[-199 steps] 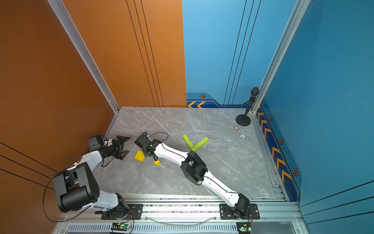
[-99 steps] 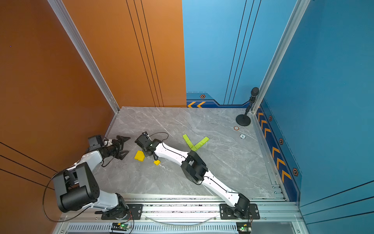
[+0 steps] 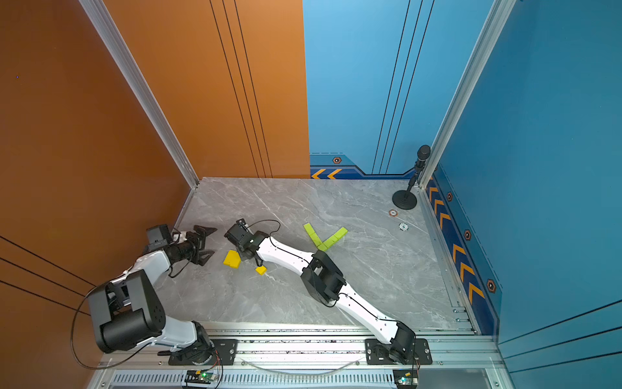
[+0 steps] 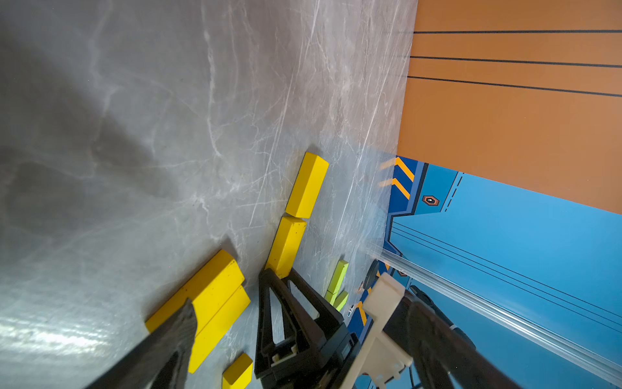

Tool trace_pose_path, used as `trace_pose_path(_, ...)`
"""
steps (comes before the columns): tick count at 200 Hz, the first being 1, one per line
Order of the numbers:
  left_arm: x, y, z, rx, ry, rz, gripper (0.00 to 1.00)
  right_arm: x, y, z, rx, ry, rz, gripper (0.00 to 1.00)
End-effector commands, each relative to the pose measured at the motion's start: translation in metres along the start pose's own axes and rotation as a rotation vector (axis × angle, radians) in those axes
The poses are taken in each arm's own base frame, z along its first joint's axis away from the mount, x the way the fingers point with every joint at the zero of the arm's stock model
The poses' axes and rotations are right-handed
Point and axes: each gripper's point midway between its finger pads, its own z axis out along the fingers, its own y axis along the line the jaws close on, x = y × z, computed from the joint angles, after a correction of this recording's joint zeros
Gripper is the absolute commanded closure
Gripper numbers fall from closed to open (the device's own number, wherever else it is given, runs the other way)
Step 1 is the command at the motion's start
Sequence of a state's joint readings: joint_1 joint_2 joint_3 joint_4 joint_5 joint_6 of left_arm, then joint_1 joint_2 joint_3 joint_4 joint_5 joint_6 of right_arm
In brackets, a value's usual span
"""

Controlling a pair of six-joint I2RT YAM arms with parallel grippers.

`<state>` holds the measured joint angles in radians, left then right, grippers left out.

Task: Assemble the letter v with building blocks
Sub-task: Assemble the building block at the center of the board.

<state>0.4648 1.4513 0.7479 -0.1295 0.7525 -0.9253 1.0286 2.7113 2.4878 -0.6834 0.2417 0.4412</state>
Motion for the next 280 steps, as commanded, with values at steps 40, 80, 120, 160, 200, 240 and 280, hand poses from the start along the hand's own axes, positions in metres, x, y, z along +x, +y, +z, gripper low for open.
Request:
trace_pose_path(40, -0.0004, -0.0016, -0.0032, 0.012, 0.0, -0.005, 0.02, 0.0361, -0.0162, 0.021, 0.048, 0.109, -0.03, 0.66)
trace_pose_path(80, -0.0003, -0.0018, -0.0033, 0.013, 0.0, -0.004, 0.02, 0.0358, -0.0147, 0.021, 0.044, 0.107, -0.029, 0.66)
trace_pose_path(120, -0.0002, -0.0014, -0.0036, 0.012, -0.001, -0.004, 0.02, 0.0362, -0.0142, 0.0224, 0.043, 0.105, -0.028, 0.66)
trace_pose_path(160, -0.0007, -0.0009, -0.0035, 0.012, -0.001, -0.007, 0.02, 0.0381, -0.0152, 0.0248, 0.049, 0.107, -0.029, 0.66)
trace_pose_path(200, -0.0013, -0.0011, -0.0035, 0.011, -0.003, -0.007, 0.02, 0.0384, -0.0147, 0.0256, 0.047, 0.107, -0.027, 0.65)
trace_pose_path(240, -0.0012, -0.0011, -0.0035, 0.011, -0.003, -0.006, 0.02, 0.0373, -0.0143, 0.0245, 0.045, 0.107, -0.026, 0.61)
trace_pose_path(280, -0.0012, -0.0006, -0.0031, 0.01, -0.002, -0.009, 0.02, 0.0338, -0.016, 0.0216, 0.046, 0.102, -0.025, 0.54)
